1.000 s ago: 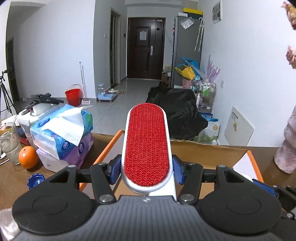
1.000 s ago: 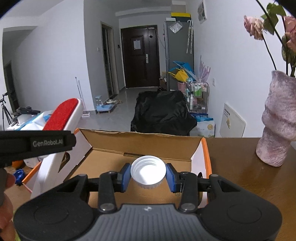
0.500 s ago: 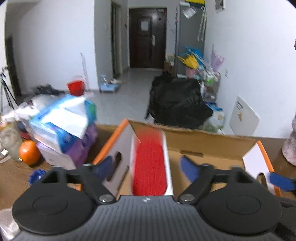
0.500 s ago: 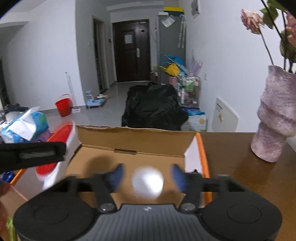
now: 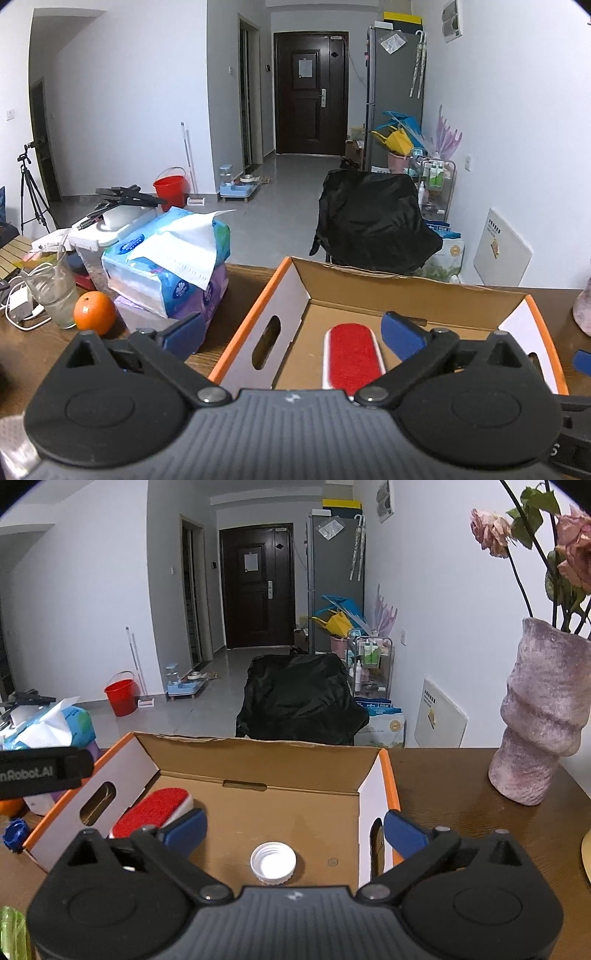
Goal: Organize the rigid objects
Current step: 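Open both grippers to drop the lint brush and cap into the box, then move both tools back toward the remaining objects on the table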
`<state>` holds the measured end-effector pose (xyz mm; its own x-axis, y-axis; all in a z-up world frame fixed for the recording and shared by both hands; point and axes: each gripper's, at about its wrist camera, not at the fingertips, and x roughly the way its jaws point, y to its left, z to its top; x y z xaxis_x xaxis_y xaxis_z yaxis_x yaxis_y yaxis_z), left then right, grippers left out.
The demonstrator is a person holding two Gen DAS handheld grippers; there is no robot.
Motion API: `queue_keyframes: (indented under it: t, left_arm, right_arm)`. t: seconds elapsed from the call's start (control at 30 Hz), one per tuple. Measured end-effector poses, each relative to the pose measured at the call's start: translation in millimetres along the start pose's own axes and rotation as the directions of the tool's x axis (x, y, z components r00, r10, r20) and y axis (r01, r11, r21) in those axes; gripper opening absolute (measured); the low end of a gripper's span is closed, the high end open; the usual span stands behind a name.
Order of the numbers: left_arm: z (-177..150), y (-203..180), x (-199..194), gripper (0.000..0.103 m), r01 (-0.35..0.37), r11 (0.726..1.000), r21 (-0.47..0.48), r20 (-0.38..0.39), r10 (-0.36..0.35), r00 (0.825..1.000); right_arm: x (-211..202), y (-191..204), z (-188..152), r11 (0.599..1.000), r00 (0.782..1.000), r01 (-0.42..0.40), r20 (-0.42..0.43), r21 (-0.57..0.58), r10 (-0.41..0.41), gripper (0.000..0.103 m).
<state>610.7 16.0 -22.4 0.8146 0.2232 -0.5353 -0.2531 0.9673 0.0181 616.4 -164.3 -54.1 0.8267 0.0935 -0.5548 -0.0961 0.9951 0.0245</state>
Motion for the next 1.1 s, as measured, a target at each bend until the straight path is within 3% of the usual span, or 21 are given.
queue_keyframes:
  t: [0.47, 1.1]
  left_arm:
    - [-15.0, 11.2, -54.1, 0.103, 0.043, 0.999, -0.017, 0.029, -0.043, 0.999]
    - [-64.1, 32.5, -147.4, 0.103, 0.078, 0.997, 0.005, 0.06, -0.078, 0.995]
  right_arm:
    - [-61.3, -12.2, -9.2, 1.0, 0.998, -0.003, 0.066, -0.003, 0.003, 0.103]
    - [-157.5, -22.8, -49.7, 1.0, 0.991, -0.024, 0.129, 0.004, 0.024, 0.103]
